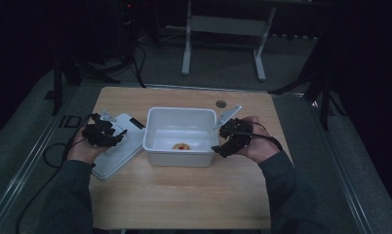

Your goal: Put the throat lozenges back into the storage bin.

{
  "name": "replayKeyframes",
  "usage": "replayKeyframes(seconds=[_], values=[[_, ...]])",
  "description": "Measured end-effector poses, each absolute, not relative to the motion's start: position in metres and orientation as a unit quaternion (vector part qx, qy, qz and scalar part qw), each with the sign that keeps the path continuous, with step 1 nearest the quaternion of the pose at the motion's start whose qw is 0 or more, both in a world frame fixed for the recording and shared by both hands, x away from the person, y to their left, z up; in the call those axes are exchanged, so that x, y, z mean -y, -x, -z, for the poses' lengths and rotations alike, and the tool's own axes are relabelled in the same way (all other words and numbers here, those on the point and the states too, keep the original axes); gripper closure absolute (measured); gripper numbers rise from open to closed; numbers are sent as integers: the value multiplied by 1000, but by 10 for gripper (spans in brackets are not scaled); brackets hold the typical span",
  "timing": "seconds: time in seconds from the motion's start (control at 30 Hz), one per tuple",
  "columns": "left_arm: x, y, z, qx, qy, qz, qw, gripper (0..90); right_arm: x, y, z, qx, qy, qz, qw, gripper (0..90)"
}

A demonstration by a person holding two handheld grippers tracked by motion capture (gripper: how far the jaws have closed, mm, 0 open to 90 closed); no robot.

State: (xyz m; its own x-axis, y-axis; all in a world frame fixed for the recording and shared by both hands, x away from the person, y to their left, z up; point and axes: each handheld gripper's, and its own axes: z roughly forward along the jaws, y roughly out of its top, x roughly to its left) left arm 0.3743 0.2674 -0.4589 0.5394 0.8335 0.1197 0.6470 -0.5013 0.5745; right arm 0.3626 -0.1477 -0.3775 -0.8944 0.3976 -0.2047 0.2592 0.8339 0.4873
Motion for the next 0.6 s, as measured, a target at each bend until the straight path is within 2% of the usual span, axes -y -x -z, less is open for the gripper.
replayKeyframes(seconds=[0.6], values=[[-265, -382, 458, -440, -848, -209, 211, 540, 166, -338, 396, -933, -185, -266, 158, 353]])
